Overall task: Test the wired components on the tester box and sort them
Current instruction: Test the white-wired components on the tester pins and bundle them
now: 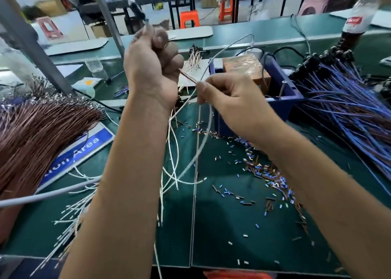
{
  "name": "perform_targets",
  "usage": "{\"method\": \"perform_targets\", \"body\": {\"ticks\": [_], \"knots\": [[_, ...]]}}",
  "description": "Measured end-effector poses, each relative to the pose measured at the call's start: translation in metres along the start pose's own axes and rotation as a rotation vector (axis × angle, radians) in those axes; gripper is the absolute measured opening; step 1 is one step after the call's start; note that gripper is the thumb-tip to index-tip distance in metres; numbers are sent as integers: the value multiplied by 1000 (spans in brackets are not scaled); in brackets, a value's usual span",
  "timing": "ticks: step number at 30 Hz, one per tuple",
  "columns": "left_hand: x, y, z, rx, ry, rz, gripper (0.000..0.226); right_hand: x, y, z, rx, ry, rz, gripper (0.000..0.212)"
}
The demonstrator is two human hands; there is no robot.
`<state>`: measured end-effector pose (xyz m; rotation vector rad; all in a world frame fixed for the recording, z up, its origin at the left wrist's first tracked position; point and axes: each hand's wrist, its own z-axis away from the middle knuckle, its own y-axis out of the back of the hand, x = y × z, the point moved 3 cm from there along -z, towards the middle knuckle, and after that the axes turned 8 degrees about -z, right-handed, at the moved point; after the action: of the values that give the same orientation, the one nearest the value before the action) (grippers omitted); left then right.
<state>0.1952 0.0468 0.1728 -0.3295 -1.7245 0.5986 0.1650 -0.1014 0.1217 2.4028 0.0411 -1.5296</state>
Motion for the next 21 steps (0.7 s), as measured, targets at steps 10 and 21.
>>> {"method": "perform_targets", "body": {"ticks": [10,21], "knots": [[-23,-22,49,78,-626,-431,18,-14,95,20,-76,127,340,23],[-145,-22,89,-499,-678,-1396,14,56,121,60,26,159,532,3]]}}
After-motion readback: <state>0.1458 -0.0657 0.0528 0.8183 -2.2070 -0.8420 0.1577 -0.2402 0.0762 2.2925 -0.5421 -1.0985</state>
